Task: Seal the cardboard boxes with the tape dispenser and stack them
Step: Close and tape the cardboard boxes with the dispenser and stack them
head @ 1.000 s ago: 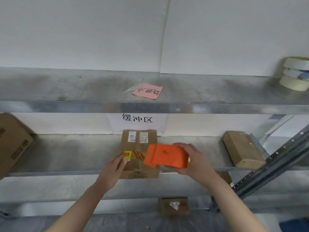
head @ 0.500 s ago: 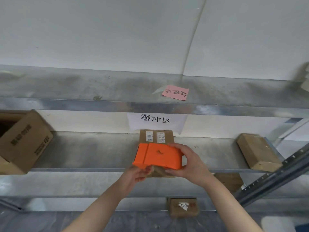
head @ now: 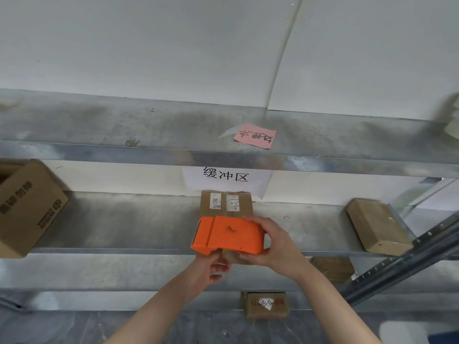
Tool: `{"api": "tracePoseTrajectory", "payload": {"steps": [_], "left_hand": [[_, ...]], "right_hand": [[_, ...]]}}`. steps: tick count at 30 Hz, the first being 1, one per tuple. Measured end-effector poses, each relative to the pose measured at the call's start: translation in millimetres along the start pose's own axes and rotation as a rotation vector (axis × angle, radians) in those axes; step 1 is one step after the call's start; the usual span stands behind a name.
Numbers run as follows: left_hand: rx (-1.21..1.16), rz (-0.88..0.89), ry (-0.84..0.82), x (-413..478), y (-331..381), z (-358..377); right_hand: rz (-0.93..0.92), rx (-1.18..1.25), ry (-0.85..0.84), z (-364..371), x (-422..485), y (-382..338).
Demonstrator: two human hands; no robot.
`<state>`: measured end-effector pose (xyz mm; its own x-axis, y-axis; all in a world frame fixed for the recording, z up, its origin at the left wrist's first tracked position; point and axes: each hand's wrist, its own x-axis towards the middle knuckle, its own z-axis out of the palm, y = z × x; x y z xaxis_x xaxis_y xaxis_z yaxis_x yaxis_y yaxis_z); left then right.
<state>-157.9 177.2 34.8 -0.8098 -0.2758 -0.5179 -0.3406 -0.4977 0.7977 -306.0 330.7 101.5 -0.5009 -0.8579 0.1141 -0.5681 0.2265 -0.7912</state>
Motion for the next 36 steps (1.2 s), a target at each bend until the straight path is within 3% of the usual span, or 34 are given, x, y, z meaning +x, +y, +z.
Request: {"api": "tracePoseTrajectory", "payload": {"steps": [4, 13, 16, 24, 30, 36], "left_hand": [[0.016, 0.177, 0.142, 0.5, 0.4, 4.6], [0.590, 0.546, 0.555, 4.8, 21.8, -50.4], [0.767, 0.596, 0.568, 7.3, 18.8, -66.2], [0.916, 0.543, 0.691, 13.5, -12.8, -82.1], [0.799, 0.423, 0.683, 32.1, -15.7, -79.7], [0.478, 0.195, 0.670, 55.8, -26.9, -69.9]], "right_hand": [[-0.004, -0.033, -0.019, -7.4, -0.7, 7.8], [0.008, -0.144, -0.040, -52.3, -12.9, 58.2], [0.029, -0.160, -0.049, -70.0, -20.3, 78.7], [0.096, -0.226, -0.064, -79.6, -31.6, 123.0], [0.111, -0.281, -0.071, -72.0, -28.7, 141.9], [0.122, -0.295, -0.102, -63.7, -23.1, 158.6]]}}
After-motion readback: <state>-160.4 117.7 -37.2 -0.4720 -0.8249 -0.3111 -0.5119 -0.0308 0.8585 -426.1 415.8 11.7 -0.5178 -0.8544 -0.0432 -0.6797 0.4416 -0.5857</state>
